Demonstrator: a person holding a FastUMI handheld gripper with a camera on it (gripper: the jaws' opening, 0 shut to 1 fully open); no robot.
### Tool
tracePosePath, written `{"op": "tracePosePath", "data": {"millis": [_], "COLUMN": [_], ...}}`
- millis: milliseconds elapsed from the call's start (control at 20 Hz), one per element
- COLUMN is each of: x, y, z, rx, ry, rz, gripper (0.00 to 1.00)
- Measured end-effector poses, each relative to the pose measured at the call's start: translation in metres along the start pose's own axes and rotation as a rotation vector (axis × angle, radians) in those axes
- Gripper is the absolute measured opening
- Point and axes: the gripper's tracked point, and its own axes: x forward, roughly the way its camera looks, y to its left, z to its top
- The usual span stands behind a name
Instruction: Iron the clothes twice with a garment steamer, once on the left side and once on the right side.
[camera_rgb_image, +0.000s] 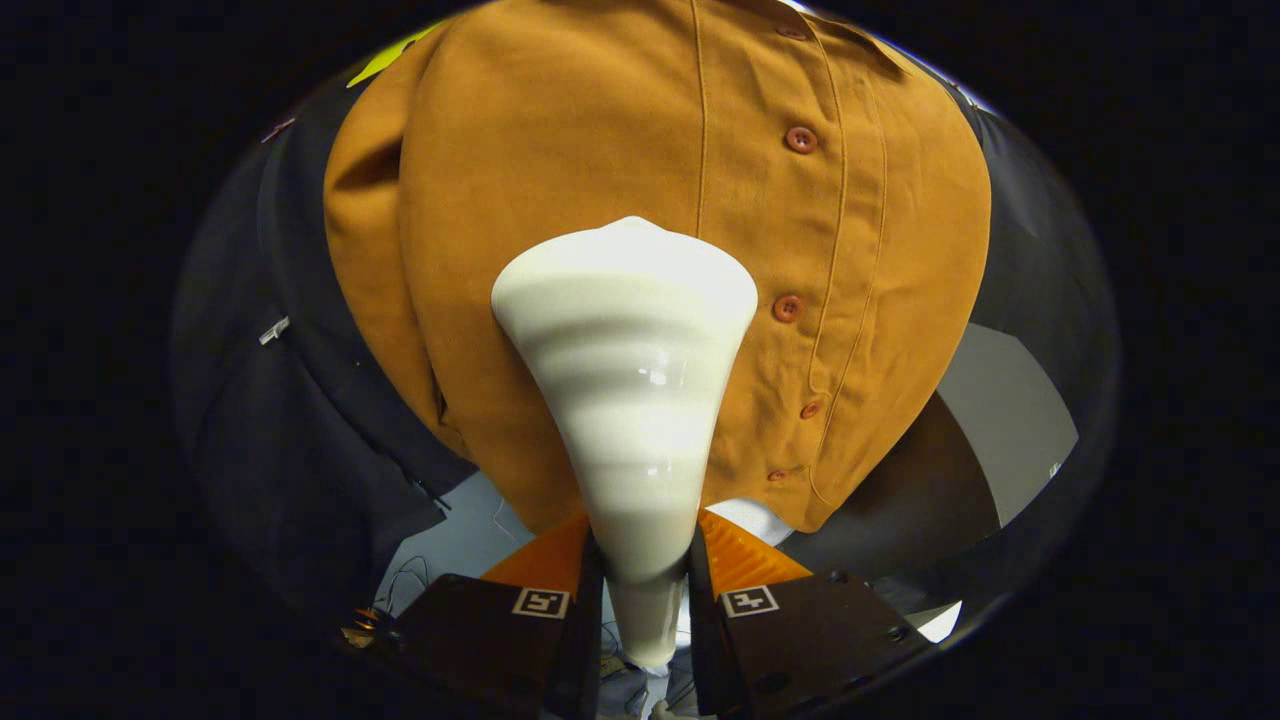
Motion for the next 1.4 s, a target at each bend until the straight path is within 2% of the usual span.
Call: {"op": "tracePosePath", "data": {"millis": [450, 650, 1000, 1400], "x": [0.009, -0.003, -0.043, -0.120], "y": [0.000, -0.004, -0.033, -0.095], "z": [-0.041, -0.045, -0.017, 0.045], "rx": [-0.001, 0.002, 0.023, 0.062], "ry": [0.077, 0.071, -0.039, -0.247], "rz": [0.023, 0.024, -0.001, -0.041], "gripper": [0.40, 0.40, 0.40, 0.40]}}
